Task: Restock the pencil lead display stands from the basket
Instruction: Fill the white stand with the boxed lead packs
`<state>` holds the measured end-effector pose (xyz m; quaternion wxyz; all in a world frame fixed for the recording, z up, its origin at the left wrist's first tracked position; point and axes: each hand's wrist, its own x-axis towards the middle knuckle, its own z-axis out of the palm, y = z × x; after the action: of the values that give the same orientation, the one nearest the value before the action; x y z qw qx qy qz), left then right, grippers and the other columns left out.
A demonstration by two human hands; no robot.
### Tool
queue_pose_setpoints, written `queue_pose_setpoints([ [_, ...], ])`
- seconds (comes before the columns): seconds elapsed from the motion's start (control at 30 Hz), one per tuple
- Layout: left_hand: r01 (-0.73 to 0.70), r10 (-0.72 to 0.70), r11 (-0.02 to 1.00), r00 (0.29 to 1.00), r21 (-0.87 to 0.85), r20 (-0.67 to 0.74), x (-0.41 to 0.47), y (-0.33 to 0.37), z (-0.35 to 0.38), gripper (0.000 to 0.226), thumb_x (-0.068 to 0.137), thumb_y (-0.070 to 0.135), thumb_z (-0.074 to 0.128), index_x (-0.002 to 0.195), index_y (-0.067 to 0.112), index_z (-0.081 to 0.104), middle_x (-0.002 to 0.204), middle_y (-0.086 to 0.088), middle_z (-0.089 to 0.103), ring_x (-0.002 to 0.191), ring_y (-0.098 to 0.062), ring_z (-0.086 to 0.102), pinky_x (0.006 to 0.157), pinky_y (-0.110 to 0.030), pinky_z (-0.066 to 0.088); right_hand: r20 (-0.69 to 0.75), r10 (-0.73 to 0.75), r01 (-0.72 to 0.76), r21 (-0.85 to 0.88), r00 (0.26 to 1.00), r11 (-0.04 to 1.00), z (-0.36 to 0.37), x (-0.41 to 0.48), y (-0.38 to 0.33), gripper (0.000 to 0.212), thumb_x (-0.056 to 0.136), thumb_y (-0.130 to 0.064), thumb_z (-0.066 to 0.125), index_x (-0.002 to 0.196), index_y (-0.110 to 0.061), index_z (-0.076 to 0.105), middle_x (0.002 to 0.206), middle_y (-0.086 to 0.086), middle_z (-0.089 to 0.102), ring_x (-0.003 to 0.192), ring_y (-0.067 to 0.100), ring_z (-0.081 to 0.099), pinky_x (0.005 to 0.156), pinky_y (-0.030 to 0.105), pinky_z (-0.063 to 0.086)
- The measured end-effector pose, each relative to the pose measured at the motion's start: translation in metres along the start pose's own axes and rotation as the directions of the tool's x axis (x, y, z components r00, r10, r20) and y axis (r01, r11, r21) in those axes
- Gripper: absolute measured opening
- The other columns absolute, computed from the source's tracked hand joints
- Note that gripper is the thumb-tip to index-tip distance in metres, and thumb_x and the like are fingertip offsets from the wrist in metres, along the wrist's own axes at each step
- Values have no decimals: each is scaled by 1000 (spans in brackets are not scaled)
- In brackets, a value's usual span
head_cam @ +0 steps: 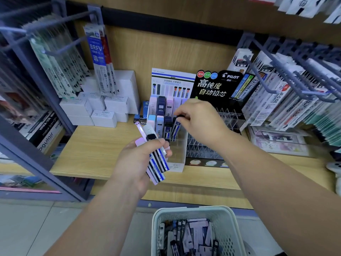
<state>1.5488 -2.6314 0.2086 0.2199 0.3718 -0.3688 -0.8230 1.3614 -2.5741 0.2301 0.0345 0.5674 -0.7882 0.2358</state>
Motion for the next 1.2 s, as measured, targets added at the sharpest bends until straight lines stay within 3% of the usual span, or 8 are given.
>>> queue_pose_setpoints([
  [0.27, 2, -1, 1000, 1000, -28, 25, 2, 1, 1, 25, 85, 10, 73, 108, 6, 67, 89, -11, 74, 74, -24, 72, 78, -38, 53, -66, 41, -39, 37, 997, 999, 13, 3, 1, 11, 86, -15, 77, 97, -15, 78, 94, 2, 71, 83, 19, 65, 82, 40, 55],
  [0.43, 3, -3, 999, 1000, -33, 26, 2, 0, 3, 15, 84, 13, 74, 97, 10, 68, 86, -9, 74, 73, -23, 71, 81, -40, 56, -38, 129, -120, 188, 991, 975, 9, 3, 3, 8, 86, -14, 79, 93, -17, 80, 88, -5, 72, 79, 10, 66, 79, 22, 53],
  [0.53, -4, 5, 999, 1000, -32, 23, 2, 0, 3, 20, 80, 15, 76, 98, 10, 68, 86, -9, 74, 74, -24, 72, 80, -40, 56, -35, 155, -141, 246, 987, 959, 7, 2, 4, 7, 86, -14, 80, 91, -18, 80, 83, -8, 71, 76, 3, 65, 74, 14, 51],
  [0.63, -6, 6, 1000, 1000, -29, 16, 2, 0, 3, 25, 82, 15, 76, 104, 9, 68, 87, -9, 75, 75, -24, 72, 82, -42, 57, -31, 127, -116, 233, 991, 966, 7, 2, 5, 8, 86, -13, 79, 94, -17, 80, 87, -8, 70, 79, 6, 65, 78, 18, 53],
  [0.83, -6, 6, 999, 1000, -45, 8, 4, 0, 1, 23, 82, 14, 77, 102, 9, 68, 90, -11, 73, 75, -27, 71, 87, -46, 55, -33, -37, 39, 62, 999, 997, 7, 4, 8, 10, 88, -12, 76, 97, -12, 79, 93, 4, 70, 84, 20, 64, 82, 43, 55],
  [1.0, -11, 12, 999, 1000, -36, 3, 4, 0, 1, 25, 83, 14, 76, 105, 8, 67, 90, -11, 74, 76, -26, 72, 88, -46, 56, -39, -96, 97, 37, 995, 995, 10, 7, 11, 10, 87, -13, 77, 97, -13, 79, 91, 4, 70, 80, 18, 62, 79, 44, 56],
  [1.2, -9, 9, 999, 1000, -51, -1, 4, -1, 1, 30, 81, 14, 77, 109, 8, 66, 91, -12, 74, 76, -27, 72, 90, -49, 55, -92, -33, 44, 124, 995, 991, 20, 0, 14, 12, 85, -11, 79, 97, -11, 80, 93, 3, 71, 82, 14, 63, 81, 42, 58],
])
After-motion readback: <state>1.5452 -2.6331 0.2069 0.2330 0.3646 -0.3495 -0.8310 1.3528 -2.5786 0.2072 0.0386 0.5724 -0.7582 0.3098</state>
